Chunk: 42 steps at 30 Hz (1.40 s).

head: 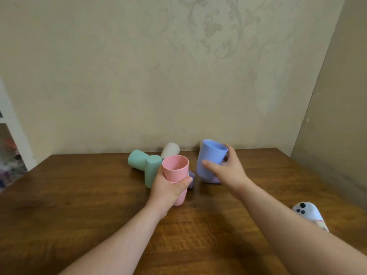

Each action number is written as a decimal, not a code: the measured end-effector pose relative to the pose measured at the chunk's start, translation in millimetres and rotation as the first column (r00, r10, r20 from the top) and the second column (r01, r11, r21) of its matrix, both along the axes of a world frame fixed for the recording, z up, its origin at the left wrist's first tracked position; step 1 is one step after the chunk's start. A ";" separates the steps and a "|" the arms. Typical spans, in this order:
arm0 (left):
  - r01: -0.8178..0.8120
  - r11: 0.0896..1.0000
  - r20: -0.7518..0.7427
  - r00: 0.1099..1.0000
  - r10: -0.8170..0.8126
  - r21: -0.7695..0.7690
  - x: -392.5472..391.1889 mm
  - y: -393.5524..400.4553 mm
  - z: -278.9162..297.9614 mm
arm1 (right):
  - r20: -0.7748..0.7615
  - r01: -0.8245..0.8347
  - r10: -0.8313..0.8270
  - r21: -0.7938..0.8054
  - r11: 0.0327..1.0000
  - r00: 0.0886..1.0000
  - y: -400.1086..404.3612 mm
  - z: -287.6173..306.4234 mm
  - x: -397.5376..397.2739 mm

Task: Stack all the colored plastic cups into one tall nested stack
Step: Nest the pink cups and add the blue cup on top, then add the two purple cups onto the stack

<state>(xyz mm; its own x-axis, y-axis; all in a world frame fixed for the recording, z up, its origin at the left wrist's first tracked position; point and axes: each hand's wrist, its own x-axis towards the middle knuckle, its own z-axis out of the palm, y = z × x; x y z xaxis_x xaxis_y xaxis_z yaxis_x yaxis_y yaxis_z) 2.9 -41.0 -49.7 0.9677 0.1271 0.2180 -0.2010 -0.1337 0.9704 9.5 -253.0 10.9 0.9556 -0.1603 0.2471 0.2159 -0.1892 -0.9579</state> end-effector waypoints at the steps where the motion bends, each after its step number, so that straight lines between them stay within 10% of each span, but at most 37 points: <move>1: -0.003 1.000 0.004 1.000 0.003 -0.006 0.7 -0.9 0.0 | 0.037 -0.006 0.005 0.034 0.999 0.999 5.7 17.4 0.9; 8: -0.011 1.000 -0.008 1.000 0.011 0.021 -0.4 -5.9 9.8 | 0.137 -0.159 0.169 -0.081 0.984 0.976 63.7 82.4 -2.0; 25: 0.089 0.996 0.079 0.993 -0.089 0.011 3.7 -5.7 15.1 | -0.045 -0.228 0.226 -0.340 0.912 0.973 72.5 18.3 -16.3; 33: 0.050 0.998 -0.003 0.999 -0.051 -0.041 6.6 1.9 -0.8 | -0.269 -0.195 -0.086 -0.853 0.485 0.959 -13.7 -11.6 -10.1; 42: 0.044 0.998 0.011 0.999 -0.044 -0.042 5.9 1.6 -2.7 | -0.190 0.009 -0.155 -0.604 0.797 0.970 -38.7 -45.0 -3.7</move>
<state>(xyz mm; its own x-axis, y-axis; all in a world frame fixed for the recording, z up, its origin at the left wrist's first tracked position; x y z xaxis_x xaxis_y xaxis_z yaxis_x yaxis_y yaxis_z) 8.8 -39.4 -52.4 0.9703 0.0936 0.2230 -0.2155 -0.0835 0.9729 5.8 -291.7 -34.0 0.9856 -0.1313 0.1066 -0.0268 -0.7435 -0.6682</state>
